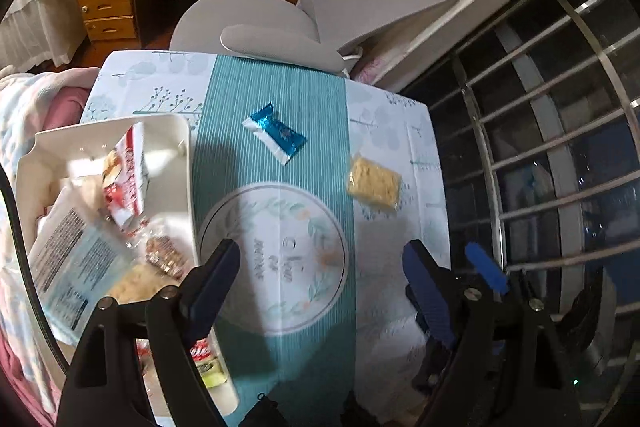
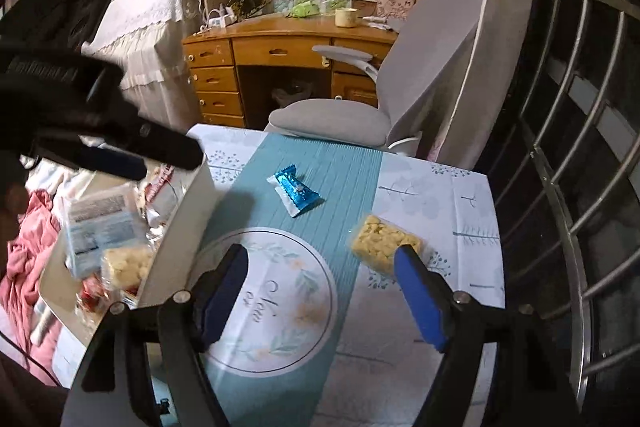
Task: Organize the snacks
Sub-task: 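Move both tools back toward the blue candy and the large puffed-snack bag, then grasp the blue-wrapped candy with the left tool while the right tool grasps the large puffed-snack bag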
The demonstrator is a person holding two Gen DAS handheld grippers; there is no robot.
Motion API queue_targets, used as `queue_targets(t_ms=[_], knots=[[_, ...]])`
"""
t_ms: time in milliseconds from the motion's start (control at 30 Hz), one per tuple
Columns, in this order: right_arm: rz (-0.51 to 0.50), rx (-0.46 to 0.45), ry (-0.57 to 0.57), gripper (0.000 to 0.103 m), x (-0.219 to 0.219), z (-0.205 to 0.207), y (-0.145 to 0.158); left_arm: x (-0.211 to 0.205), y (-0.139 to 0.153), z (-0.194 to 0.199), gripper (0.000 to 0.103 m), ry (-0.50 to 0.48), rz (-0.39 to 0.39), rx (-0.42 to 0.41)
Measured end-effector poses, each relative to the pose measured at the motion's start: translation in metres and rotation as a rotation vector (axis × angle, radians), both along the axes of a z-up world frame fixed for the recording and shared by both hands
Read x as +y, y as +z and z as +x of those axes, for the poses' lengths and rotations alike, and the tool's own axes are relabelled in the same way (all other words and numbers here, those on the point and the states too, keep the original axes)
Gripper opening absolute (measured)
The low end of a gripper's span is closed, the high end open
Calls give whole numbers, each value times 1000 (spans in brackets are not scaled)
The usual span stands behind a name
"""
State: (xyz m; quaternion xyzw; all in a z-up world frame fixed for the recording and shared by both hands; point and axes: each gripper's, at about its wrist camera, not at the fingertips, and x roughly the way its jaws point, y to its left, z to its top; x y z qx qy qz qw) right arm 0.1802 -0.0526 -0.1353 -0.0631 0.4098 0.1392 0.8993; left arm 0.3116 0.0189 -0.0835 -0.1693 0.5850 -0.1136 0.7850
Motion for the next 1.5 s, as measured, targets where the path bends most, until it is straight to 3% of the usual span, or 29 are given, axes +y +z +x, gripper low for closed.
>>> queue_targets(t_ms=[300,767,1000,1133,1300,1500], knots=[[-1,57,15,79,-29,33,-49,-22,-32,52,86,71,72,49],[20,143,-6,81,-58,70,-119,-38,-124,114,86,107,119,159],[-32,97,-15,82,-44,86,-137,-33,-160,140,86,169,141,222],[-46,87,-32,93,-35,95,-144,-31,-175,153,86,209,164,261],[-92,67,-93,97,-26,104,-154,-25,-192,163,86,259,172,301],[-135,73,-153,99,-19,120,-165,-29,-199,169,83,264,231,291]])
